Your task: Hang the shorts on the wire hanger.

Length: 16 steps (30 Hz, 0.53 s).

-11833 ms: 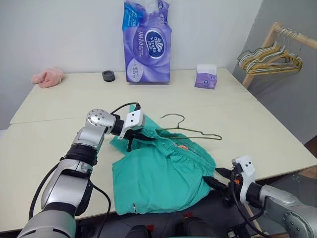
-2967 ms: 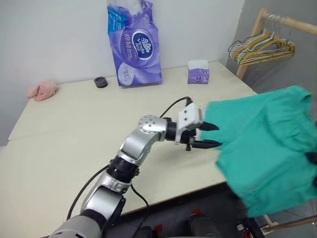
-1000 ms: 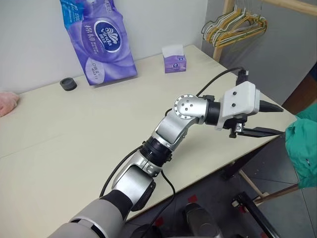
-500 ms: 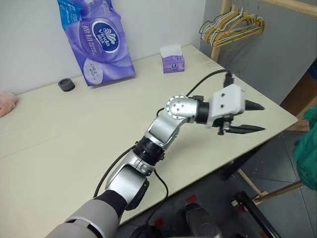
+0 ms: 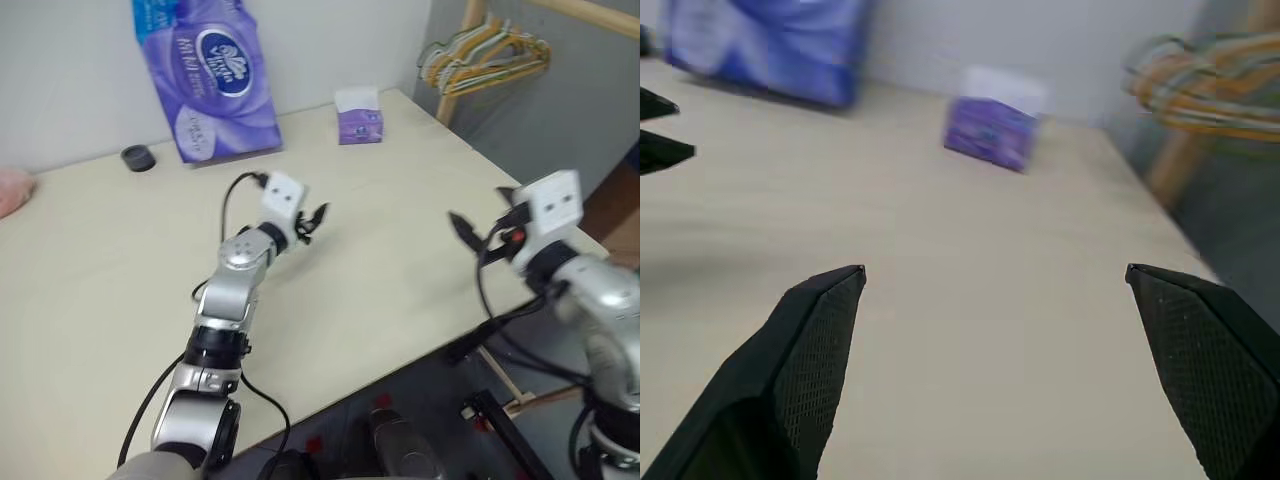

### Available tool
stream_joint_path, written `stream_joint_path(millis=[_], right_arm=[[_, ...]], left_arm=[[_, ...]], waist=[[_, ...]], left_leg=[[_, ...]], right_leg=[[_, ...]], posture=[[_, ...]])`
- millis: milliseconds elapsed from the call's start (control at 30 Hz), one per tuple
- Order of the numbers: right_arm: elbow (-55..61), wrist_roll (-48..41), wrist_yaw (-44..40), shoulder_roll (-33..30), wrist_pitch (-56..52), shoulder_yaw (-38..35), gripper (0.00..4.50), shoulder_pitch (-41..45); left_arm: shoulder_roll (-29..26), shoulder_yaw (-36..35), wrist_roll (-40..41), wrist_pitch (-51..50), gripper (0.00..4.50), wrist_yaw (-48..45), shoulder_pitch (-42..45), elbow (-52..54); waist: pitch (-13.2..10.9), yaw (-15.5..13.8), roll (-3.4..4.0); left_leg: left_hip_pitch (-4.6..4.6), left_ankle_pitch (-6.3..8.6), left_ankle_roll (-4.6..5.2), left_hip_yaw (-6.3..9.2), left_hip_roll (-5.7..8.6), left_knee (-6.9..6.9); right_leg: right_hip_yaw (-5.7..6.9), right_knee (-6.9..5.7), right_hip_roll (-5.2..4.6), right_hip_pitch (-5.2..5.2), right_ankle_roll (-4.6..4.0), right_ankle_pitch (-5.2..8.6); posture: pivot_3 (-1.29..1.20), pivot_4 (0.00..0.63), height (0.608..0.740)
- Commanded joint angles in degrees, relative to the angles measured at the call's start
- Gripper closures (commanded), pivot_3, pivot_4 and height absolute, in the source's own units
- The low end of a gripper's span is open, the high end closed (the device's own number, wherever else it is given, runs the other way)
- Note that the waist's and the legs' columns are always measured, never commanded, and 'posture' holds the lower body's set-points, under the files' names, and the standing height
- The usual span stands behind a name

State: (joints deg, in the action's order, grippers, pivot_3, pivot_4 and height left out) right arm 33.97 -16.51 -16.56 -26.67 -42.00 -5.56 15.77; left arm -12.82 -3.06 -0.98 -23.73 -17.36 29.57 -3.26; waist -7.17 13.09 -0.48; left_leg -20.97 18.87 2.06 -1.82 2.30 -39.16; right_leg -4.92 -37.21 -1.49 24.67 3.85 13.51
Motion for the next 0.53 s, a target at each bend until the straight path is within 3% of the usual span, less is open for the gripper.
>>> stream_joint_path(millis=[33, 333, 533], right_arm=[[-5.8, 4.1, 1.4, 3.4, 11.0, 2.6, 0.04, -0.5], [-27.2, 8.2, 2.2, 13.0, 29.2, 5.1, 0.04, 0.7], [-31.7, 9.4, 0.9, 13.9, 33.2, 5.8, 0.04, 0.2]], left_arm=[[0.9, -1.0, -3.1, -0.1, 1.93, 7.4, -3.0, 5.6], [6.2, -3.3, -4.5, -0.2, 1.93, 17.8, -13.5, 10.3], [6.5, -4.8, -3.1, 1.0, 1.93, 19.0, -15.0, 10.5]], waist=[[0.1, -2.6, -0.12], [0.9, -10.5, -0.55], [1.3, -12.0, -0.59]], left_leg=[[-0.04, 0.0, 0.0, 0.02, 0.08, 0.0], [-0.02, 0.01, -0.01, 0.48, 0.11, -0.46], [0.02, -0.12, -0.09, 0.92, 0.11, -0.71]], right_leg=[[0.05, 0.03, -0.1, -0.01, -0.01, 0.0], [0.89, 0.09, -0.34, -0.39, -0.39, -0.23], [1.3, 0.02, -0.3, -0.64, -0.74, -0.52]], posture=[[-0.11, 0.071, 0.74], [-0.01, 0.058, 0.74], [0.03, 0.059, 0.74]])
